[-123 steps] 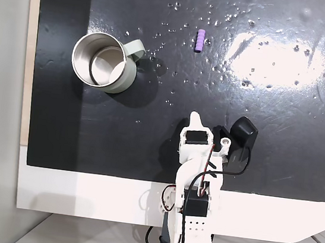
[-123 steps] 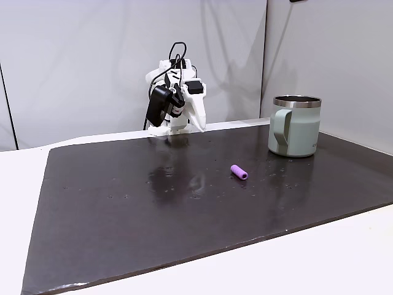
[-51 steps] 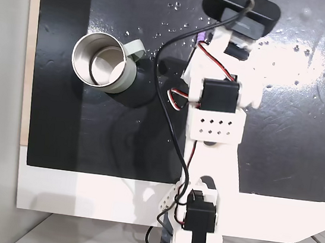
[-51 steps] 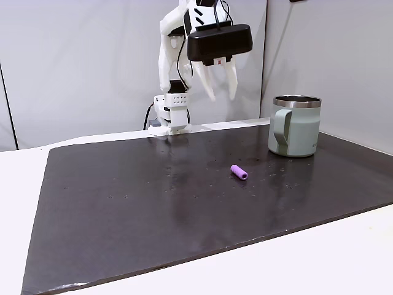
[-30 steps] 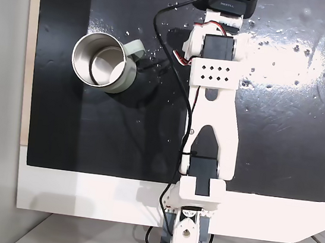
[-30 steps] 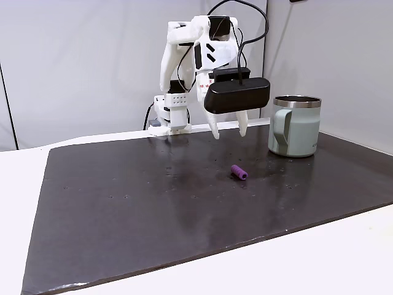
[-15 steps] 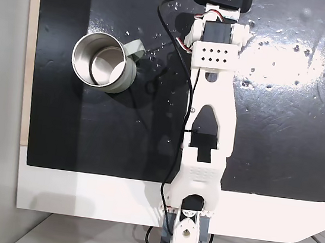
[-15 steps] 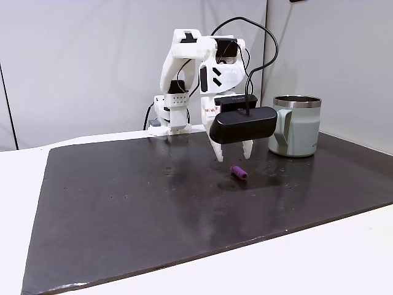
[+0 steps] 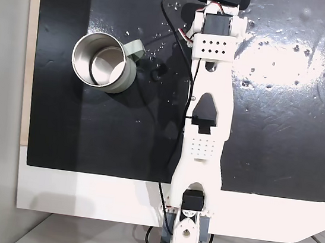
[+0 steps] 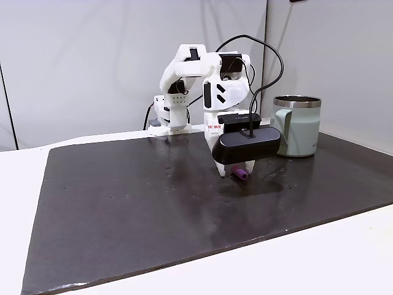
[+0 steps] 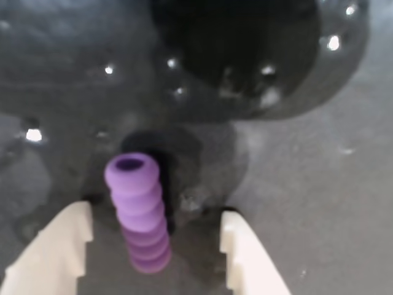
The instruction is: Grasp a pengrip and put it in the cup.
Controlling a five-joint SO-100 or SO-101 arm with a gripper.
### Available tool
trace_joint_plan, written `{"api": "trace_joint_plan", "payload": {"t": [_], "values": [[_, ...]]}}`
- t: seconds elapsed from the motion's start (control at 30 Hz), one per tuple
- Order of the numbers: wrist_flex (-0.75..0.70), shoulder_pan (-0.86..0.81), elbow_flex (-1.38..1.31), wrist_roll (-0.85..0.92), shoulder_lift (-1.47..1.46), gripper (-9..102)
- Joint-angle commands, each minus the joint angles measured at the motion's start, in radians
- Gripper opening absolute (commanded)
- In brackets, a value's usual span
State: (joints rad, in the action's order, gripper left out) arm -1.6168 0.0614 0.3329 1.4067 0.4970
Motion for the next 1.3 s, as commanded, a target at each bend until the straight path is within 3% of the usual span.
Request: {"api": "trace_joint_plan", "payload": {"t": [0.0,0.37,0.6,0.83,1.03,1.27], "values": [[-0.166,0.017,-0.565,0.002,-0.262,22],[-0.193,0.017,-0.603,-0.008,-0.302,17],[-0.179,0.012,-0.603,-0.008,-0.318,5],[-0.198,0.011,-0.603,-0.021,-0.301,0],[-0.216,0.012,-0.583,-0.061,-0.158,0],[-0.216,0.020,-0.238,-0.092,0.262,0]]}}
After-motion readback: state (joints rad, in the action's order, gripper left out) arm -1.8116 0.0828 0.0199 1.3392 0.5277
